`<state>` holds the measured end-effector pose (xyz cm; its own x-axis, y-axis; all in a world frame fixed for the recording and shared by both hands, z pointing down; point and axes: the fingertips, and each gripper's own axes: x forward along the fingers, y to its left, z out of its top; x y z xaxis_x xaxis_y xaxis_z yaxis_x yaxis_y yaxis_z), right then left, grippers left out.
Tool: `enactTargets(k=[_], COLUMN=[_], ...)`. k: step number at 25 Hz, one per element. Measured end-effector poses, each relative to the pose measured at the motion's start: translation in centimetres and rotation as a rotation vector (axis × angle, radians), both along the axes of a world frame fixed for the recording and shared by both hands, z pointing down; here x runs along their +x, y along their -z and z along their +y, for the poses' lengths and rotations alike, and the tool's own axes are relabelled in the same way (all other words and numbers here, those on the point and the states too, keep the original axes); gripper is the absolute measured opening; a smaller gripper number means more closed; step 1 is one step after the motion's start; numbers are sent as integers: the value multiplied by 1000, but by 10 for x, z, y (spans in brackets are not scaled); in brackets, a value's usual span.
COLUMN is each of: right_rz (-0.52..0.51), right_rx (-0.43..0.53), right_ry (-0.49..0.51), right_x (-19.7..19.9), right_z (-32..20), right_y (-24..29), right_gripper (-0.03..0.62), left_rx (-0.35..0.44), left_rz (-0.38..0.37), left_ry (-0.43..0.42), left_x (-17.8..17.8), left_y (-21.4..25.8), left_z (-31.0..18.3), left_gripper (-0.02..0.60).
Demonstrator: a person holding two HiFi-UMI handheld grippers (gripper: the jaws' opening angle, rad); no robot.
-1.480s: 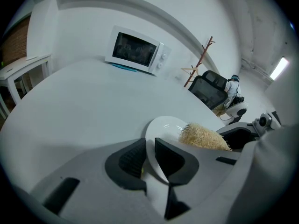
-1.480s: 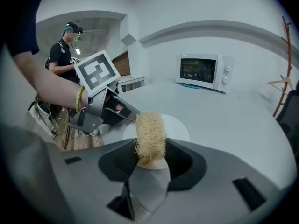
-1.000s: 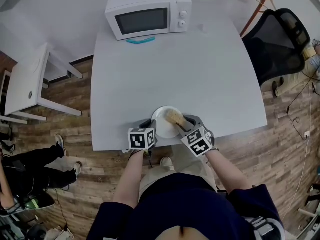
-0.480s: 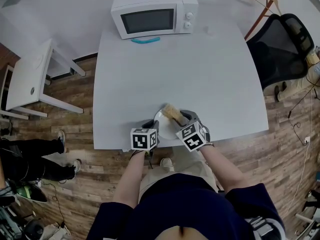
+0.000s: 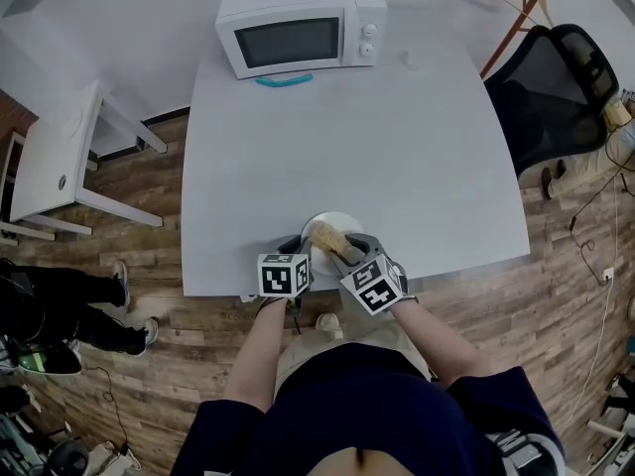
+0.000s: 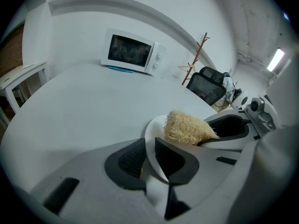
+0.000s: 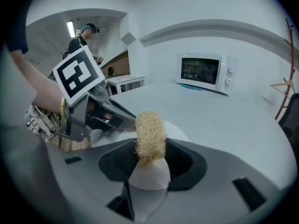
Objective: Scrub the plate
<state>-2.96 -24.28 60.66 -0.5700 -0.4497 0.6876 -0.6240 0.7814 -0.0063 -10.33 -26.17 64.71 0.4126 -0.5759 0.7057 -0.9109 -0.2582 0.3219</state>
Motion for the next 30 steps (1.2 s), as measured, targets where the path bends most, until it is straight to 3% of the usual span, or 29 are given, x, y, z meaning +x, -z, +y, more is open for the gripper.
enactTargets(k=[7, 22, 30], right_rz=[0, 43, -119], right_rx=[-17, 26, 69], right_ry=[22, -89, -235], right_x=[12, 42, 45], right_z=[21, 13, 19], right_y=[0, 6, 39], right_gripper=[172, 173, 173], left_rx=[9, 19, 83], left_rz=[-11, -5, 34], left_ry=[3, 10, 52], left_x=[-1, -2, -9], left_y=[0, 0, 19], left_z=[-1, -1, 0], left_gripper=[74, 74, 74])
